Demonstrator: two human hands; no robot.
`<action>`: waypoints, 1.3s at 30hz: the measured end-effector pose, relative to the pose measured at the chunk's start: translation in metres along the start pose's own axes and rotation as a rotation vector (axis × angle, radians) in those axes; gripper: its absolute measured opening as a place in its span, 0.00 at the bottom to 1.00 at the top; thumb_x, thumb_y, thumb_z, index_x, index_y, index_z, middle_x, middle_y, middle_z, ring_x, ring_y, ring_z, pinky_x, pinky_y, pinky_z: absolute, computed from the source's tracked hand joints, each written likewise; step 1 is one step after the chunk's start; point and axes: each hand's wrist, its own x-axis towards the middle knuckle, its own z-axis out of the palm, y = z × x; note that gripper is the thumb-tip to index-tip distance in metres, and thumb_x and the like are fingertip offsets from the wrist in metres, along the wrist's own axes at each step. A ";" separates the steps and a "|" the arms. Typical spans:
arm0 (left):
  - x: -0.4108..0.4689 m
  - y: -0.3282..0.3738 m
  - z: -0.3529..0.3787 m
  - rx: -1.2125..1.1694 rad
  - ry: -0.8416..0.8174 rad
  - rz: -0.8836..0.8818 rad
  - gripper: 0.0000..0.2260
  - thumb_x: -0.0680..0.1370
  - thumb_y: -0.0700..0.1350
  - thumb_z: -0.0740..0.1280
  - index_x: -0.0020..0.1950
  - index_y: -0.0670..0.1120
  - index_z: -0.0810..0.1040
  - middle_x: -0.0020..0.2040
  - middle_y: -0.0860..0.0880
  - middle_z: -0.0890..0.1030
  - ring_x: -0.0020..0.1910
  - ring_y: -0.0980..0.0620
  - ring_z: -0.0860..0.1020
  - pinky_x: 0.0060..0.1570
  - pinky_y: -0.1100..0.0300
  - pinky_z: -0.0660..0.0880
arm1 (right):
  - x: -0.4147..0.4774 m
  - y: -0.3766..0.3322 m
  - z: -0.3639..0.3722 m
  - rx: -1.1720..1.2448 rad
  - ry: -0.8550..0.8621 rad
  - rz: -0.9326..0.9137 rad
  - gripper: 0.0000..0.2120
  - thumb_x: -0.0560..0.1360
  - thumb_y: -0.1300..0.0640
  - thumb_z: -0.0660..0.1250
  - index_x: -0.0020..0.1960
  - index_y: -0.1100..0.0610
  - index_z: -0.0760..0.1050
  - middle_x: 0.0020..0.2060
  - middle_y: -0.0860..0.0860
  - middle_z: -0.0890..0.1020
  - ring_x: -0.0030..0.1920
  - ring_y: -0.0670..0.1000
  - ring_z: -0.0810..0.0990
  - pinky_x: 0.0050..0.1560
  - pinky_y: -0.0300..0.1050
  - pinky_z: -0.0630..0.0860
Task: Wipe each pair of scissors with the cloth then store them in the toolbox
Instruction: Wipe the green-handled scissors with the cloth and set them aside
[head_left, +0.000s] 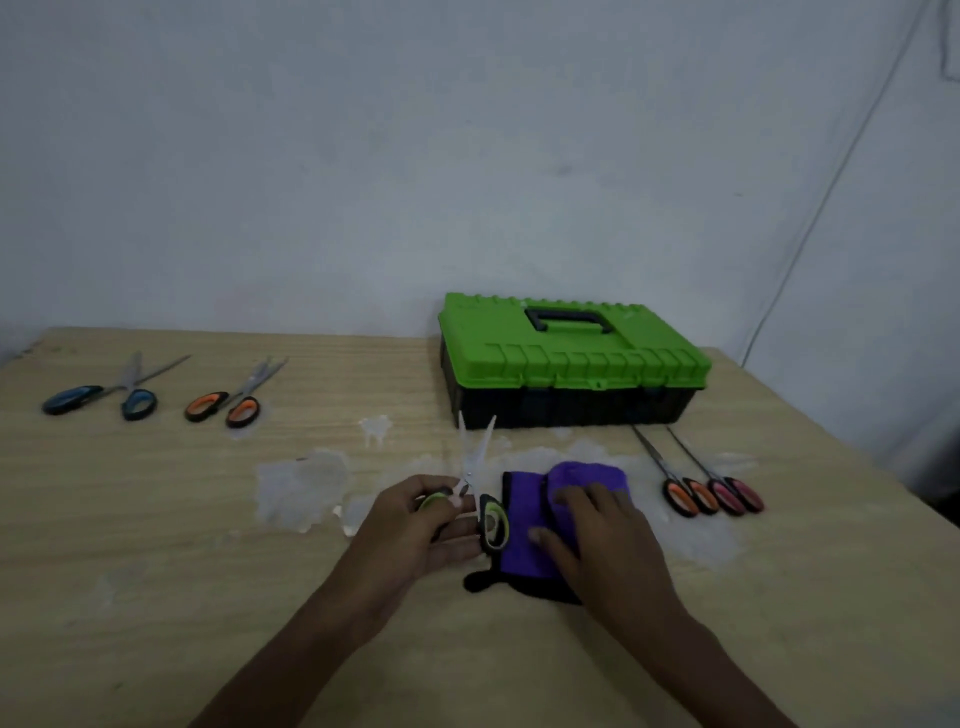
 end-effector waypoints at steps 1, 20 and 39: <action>-0.002 -0.004 0.008 0.018 -0.023 -0.024 0.10 0.80 0.34 0.63 0.62 0.36 0.75 0.52 0.38 0.85 0.51 0.40 0.85 0.54 0.41 0.80 | -0.002 0.009 0.000 -0.017 -0.054 0.018 0.17 0.76 0.43 0.63 0.60 0.50 0.74 0.55 0.49 0.77 0.53 0.52 0.75 0.50 0.43 0.73; 0.006 -0.022 0.054 -0.009 -0.169 -0.408 0.08 0.78 0.32 0.64 0.53 0.30 0.80 0.51 0.33 0.84 0.51 0.40 0.85 0.50 0.49 0.83 | 0.002 0.066 -0.046 1.178 0.009 0.492 0.12 0.79 0.62 0.60 0.50 0.53 0.81 0.46 0.51 0.85 0.48 0.52 0.82 0.47 0.47 0.77; 0.017 -0.033 0.049 0.162 -0.232 -0.288 0.09 0.81 0.36 0.63 0.55 0.36 0.82 0.49 0.37 0.86 0.49 0.41 0.86 0.47 0.55 0.83 | 0.009 0.024 -0.001 0.100 -0.360 -0.171 0.27 0.80 0.42 0.38 0.76 0.47 0.55 0.74 0.43 0.61 0.74 0.40 0.56 0.71 0.36 0.52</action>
